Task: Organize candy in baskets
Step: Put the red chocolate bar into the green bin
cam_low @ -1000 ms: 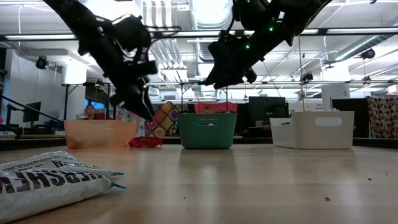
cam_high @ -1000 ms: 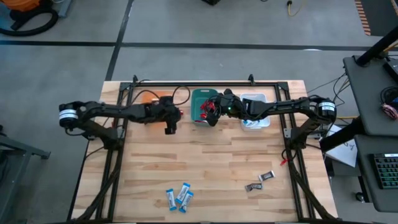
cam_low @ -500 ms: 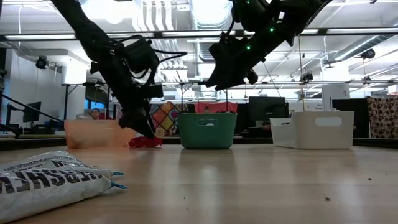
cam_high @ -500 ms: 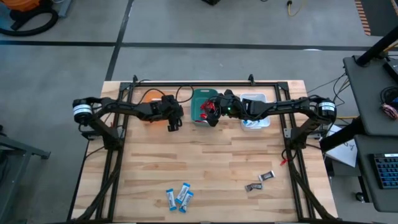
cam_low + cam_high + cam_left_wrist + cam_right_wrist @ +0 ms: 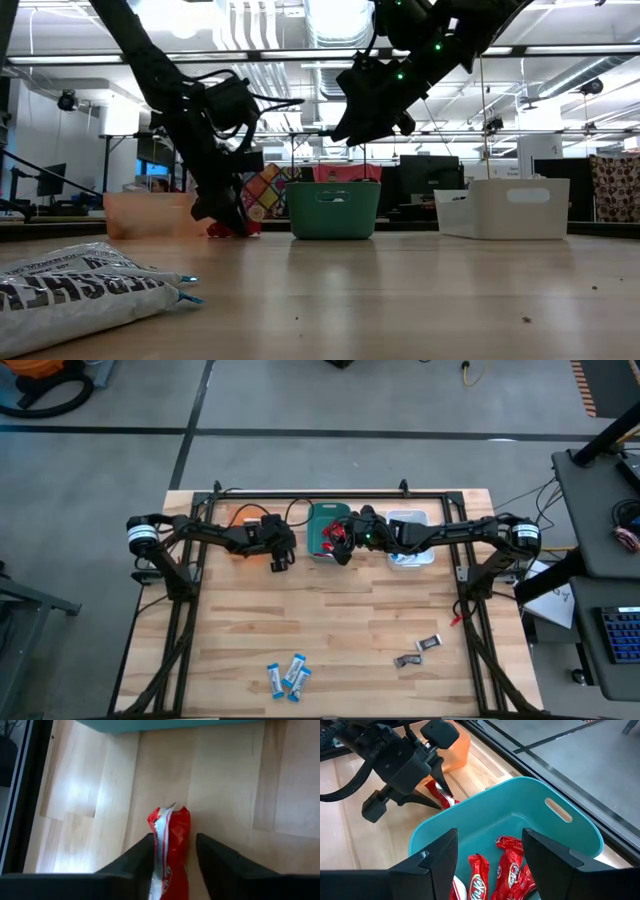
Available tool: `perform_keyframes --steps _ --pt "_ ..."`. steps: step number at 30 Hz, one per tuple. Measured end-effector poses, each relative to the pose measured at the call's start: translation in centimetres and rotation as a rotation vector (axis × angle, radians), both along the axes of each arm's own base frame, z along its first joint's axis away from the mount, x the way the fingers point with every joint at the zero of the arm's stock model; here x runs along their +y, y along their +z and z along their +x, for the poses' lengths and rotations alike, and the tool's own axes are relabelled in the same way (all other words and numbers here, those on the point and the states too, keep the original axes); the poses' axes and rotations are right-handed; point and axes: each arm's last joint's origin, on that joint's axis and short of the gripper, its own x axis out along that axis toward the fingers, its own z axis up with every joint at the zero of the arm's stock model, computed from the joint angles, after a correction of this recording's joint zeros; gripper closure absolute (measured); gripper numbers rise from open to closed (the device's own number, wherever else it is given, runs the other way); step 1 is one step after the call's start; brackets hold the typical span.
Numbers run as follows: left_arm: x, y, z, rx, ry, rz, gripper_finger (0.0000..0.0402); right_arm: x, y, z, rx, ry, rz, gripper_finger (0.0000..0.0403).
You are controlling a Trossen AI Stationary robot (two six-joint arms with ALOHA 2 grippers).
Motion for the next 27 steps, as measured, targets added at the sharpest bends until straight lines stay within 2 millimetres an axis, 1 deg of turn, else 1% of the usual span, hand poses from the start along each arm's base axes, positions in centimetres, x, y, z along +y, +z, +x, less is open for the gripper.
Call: perform_keyframes --steps 7,8,10,12,15,19,23,25,27 --pt "0.1 0.1 0.1 -0.017 0.002 0.006 0.0384 0.2 0.0 0.0 0.001 0.004 0.001 0.0191" --pt "0.1 0.1 0.1 -0.020 0.004 0.005 0.0391 0.2 0.0 0.0 0.002 0.006 0.001 0.0191" --pt "0.0 0.4 0.1 -0.026 0.005 0.008 0.0389 0.3 0.0 0.1 0.002 0.010 0.001 0.0191" --pt "0.0 1.1 -0.1 -0.042 0.002 0.016 0.0388 0.6 0.0 0.2 -0.001 0.022 -0.002 0.0191" --pt "-0.2 2.9 -0.4 -0.102 0.004 0.034 0.0396 1.2 0.1 0.3 0.001 0.061 -0.010 0.0191" --pt "-0.7 6.5 -1.2 -0.270 -0.021 0.006 0.0398 2.4 0.2 0.7 -0.019 0.149 -0.022 0.0191" --pt "-1.8 10.4 -2.2 -0.531 -0.150 -0.121 0.0399 4.2 0.4 1.1 -0.059 0.236 -0.090 0.0191" --pt "-2.5 12.0 -2.8 -0.648 -0.229 -0.179 0.0399 5.1 0.5 1.3 -0.095 0.272 -0.122 0.0191" --pt "-3.0 13.2 -3.4 -0.748 -0.277 -0.213 0.0399 5.9 0.6 1.3 -0.134 0.300 -0.148 0.0191"
